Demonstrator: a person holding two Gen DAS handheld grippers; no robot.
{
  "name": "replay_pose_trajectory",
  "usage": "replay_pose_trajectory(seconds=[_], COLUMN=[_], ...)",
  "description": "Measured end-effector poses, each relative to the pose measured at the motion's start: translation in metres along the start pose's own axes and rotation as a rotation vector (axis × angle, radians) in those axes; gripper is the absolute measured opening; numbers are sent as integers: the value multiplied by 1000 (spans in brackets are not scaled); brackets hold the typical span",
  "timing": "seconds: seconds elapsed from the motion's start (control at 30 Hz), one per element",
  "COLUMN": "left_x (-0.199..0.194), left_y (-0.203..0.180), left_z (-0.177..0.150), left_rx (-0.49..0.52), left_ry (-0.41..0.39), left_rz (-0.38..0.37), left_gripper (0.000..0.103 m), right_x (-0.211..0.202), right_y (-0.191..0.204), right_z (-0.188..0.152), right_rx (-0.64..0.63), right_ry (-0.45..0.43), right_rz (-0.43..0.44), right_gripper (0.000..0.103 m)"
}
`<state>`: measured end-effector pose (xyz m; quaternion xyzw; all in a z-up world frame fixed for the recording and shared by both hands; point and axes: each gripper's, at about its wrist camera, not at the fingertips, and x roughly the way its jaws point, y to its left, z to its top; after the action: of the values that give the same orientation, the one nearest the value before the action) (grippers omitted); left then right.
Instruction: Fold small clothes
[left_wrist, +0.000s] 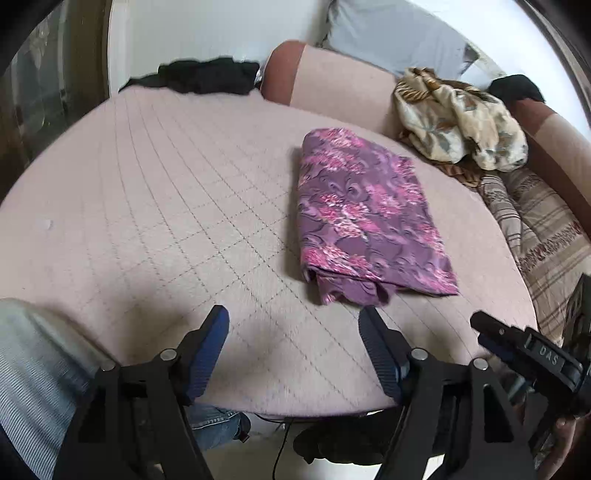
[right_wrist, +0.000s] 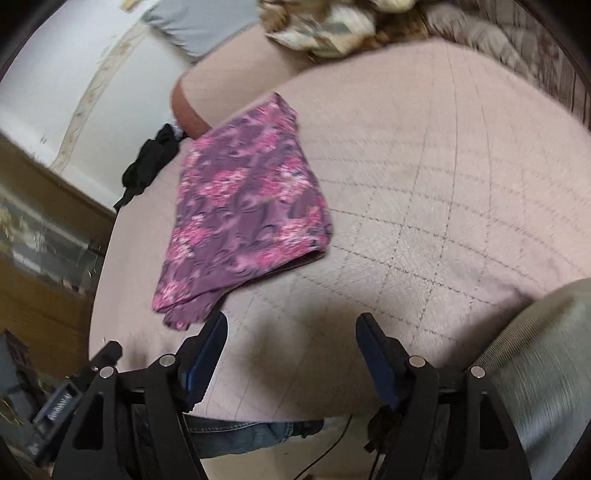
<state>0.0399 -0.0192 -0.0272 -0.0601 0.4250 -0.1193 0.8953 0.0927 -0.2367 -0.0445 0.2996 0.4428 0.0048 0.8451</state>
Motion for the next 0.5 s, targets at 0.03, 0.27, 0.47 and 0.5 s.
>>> replay_pose_trajectory(seconds=[0.03,0.27,0.47,0.5], left_x=[-6,-49,-84,-89], left_y=[-1,-8,-12,-13], left_z=[-1,-3,2,3], left_rx=[5,48,73,73], left_ry=[-8,-116,-209,-219], left_rz=[16,123,178,174], left_gripper=[78,88,93,93], right_x=[-4,-43,-75,-80], right_y=[2,31,59,63], right_z=[-1,-1,-1,-2], right_rx=[-8,-86,-172,-181], right_ry=[-12,-82,-99,-99], right_rz=[0,8,20,11], right_gripper=[77,78,82,82])
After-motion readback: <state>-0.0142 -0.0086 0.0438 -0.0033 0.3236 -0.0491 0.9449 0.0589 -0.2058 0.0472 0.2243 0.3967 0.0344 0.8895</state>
